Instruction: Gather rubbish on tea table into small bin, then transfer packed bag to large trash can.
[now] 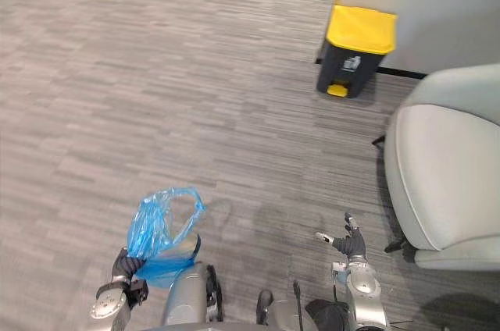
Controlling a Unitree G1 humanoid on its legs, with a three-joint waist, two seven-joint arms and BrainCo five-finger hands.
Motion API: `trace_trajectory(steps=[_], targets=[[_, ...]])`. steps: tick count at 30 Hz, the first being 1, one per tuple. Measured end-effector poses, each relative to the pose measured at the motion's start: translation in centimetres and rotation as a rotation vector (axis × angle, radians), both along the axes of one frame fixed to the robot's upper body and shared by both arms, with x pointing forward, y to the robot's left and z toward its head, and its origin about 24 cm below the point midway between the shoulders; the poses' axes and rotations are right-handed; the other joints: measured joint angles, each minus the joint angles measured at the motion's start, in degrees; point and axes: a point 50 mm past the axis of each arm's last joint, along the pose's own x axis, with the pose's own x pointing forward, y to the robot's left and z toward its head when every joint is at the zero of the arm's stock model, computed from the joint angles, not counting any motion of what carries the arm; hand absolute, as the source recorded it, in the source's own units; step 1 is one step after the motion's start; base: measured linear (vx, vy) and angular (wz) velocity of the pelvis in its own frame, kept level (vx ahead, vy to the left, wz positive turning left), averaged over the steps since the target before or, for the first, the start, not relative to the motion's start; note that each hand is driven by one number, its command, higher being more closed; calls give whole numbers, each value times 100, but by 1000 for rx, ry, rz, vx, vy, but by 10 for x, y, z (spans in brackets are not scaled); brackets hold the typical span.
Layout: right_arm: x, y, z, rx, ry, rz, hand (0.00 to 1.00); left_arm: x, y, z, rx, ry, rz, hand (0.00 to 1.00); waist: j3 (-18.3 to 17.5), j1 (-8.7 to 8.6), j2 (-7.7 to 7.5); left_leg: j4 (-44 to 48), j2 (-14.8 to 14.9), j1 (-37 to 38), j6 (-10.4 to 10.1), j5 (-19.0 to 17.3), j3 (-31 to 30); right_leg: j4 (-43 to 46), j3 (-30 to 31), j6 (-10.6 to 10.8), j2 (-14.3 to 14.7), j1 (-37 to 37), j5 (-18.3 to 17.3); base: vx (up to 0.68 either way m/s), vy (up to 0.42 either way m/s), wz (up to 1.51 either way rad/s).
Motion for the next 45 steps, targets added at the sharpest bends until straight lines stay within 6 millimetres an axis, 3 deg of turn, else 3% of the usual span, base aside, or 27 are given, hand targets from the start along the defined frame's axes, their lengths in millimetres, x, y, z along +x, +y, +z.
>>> trace_trajectory(steps=[1, 2, 3, 4, 7, 8, 11, 12, 13, 14, 15, 17, 19, 20, 24, 25, 26, 27, 31, 33, 35, 38, 39, 40, 42, 43, 45], targets=[[-5, 6, -6, 23, 24, -4, 0, 2, 5, 4, 19, -16, 13, 100, -133, -25, -237, 675, -113, 81, 215, -787, 468, 606, 170, 415, -382, -87, -159, 869, 449, -149], [-5, 8, -7, 19, 31, 4, 0, 1, 2, 3, 13, -12, 12, 100, -128, -23, -240, 890, -121, 387, 366, -1067, 706, 1559, 233, 931, -511, -341, -97, 846, 424, -149], [-4, 10, -8, 11, 37, 19, 0, 0, 1, 2, 11, -2, 8, 100, -121, -48, -245, 924, -198, 687, 442, -1195, 787, 2545, 226, 1727, -628, -668, 148, 554, 299, -98], [-5, 11, -9, 8, 48, 32, 0, 3, 1, 2, 14, -1, -9, 100, -101, -116, -208, 883, -221, 1092, 539, -1298, 920, 3677, 71, 1749, -738, -1097, 224, 614, 256, -62], [5, 18, -6, -9, 40, 85, 0, 13, 9, 10, 45, -29, -19, 100, -16, -243, -45, 165, -224, 2008, 591, -1330, 950, 4145, -1068, 988, -941, -2154, 45, 528, 145, -45], [8, 19, -6, -13, 37, 92, 0, 17, 12, 13, 55, -39, -20, 100, 2, -283, -19, -14, -227, 2167, 591, -1330, 959, 3948, -1299, 897, -961, -2355, 41, 512, 52, -25], [7, 4, -6, -57, 70, 93, 0, 34, 16, 18, 72, -67, -14, 100, 54, -398, 24, -490, -206, 2767, 579, -1328, 902, 2222, -1642, 434, -714, -3016, 439, 602, -38, 14], [3, -4, -7, -76, 92, 85, 0, 34, 17, 17, 72, -63, -11, 100, 27, -490, -39, -484, -195, 2998, 186, -1383, 848, 1164, -1631, 336, -536, -2981, 1129, 628, -112, 54], [-1, -9, -7, -91, 103, 80, 0, 33, 17, 16, 71, -59, -10, 100, 32, -576, -12, -368, -176, 3109, 30, -1481, 709, 924, -1614, -78, -472, -2896, 2042, 761, -118, 39], [0, -16, -5, -109, 109, 74, 0, 34, 11, 13, 50, -54, -6, 100, 33, -563, 246, 40, 101, 3038, -194, -1399, 585, 1198, -1812, -166, -363, -2830, 1827, 515, -74, 14], [3, -16, -4, -109, 98, 78, 0, 35, 12, 14, 51, -59, -7, 100, 38, -556, 230, 345, 138, 2899, -310, -1180, 545, 1272, -1806, -162, -386, -2806, 1678, 632, -110, 0], [5, -12, -3, -107, 89, 87, 0, 39, 1, 12, 16, -71, -8, 100, 146, -510, 271, 2403, 388, 2116, 39, 82, 393, 875, -1832, -172, -337, -1966, 1335, 617, -152, 12], [6, -3, -4, -79, 73, 86, 0, 39, -5, 13, -1, -83, -12, 100, 255, -363, 264, 3889, 664, 1459, 284, -413, 386, 371, -1800, -264, -182, -1092, 1271, 551, -82, -10], [8, 5, -3, -58, 49, 89, 0, 39, -6, 13, -6, -88, -23, 100, 274, -233, 147, 4158, 655, 961, 290, -640, 399, 62, -1713, -246, -190, -683, 1202, 506, -35, -24], [19, 7, 4, -52, 3, 83, 0, 35, -8, 12, -12, -79, -41, 100, 274, -22, 143, 2554, 519, -180, 351, -860, 737, -616, -1525, 90, -230, 68, 910, 565, 99, -35], [18, 5, 2, -42, 12, 65, 0, 32, -8, 10, -16, -69, -39, 100, 281, -13, 139, 1328, 330, -202, 212, -721, 795, -630, -1459, 260, -325, 264, 745, 435, 180, -27], [14, 1, 0, -43, 28, 47, 0, 27, -9, 8, -20, -59, -37, 100, 259, 2, 247, 283, 224, -57, 170, -120, 775, -625, -1376, 403, -287, 399, 562, 639, 276, -26], [11, 4, -8, -22, 69, 35, 0, 26, -4, 6, -9, -43, -30, 100, 222, 20, -9, 266, -5, 124, 538, -124, 982, -584, -1155, 483, -535, 462, 410, 534, 238, -9], [17, -2, -3, -53, 54, 36, 0, 25, -6, 5, -19, -46, -21, 100, 169, -19, -70, 877, -248, 288, 737, -987, 1182, 484, -649, 824, -908, 246, 341, 535, 239, -17], [20, 1, -4, -48, 58, 50, 0, 19, -5, 2, -16, -21, -22, 100, 178, -46, -56, 839, -325, 865, 745, -1429, 1277, 2868, -444, 1739, -1088, -639, 649, 457, 152, -36], [15, 1, -7, -48, 75, 48, 0, 18, -4, 2, -6, -10, -22, 100, 185, -121, -44, 768, -377, 1378, 757, -1468, 1263, 3972, -600, 1392, -1199, -1166, 487, 464, 15, 4], [15, 2, -7, -57, 75, 63, 0, 18, 2, 4, 20, -11, -9, 100, 188, -232, 9, 346, -309, 2072, 758, -1471, 1230, 3594, -1322, 722, -1161, -2011, 158, 508, -86, 10], [15, 2, -7, -58, 75, 63, 0, 19, 3, 5, 23, -15, -8, 100, 202, -249, 31, 306, -271, 2156, 748, -1476, 1202, 3341, -1429, 682, -1111, -2179, 163, 457, -154, 14], [14, 2, -7, -57, 80, 62, 0, 21, 5, 7, 28, -21, -6, 100, 211, -285, 47, 229, -202, 2327, 741, -1477, 1125, 2576, -1547, 558, -947, -2420, 288, 484, -185, 33], [2, -4, -12, -70, 115, 53, 0, 19, 8, 5, 26, -13, 6, 100, 202, -389, 39, 265, -201, 2591, 268, -1632, 841, 1002, -1538, 178, -650, -2256, 1760, 492, -169, 44], [0, -9, -13, -82, 132, 47, 0, 20, 4, 3, 11, -7, 8, 100, 166, -340, 190, 292, -80, 2632, 250, -1637, 744, 996, -1596, 134, -569, -2207, 1775, 369, -98, 10], [4, -14, -10, -86, 118, 28, 0, 23, 1, 4, 8, -24, 2, 100, 82, -342, 232, 399, 27, 2360, 66, -1489, 475, 648, -1678, 52, -497, -2011, 1701, 384, -134, 2]])
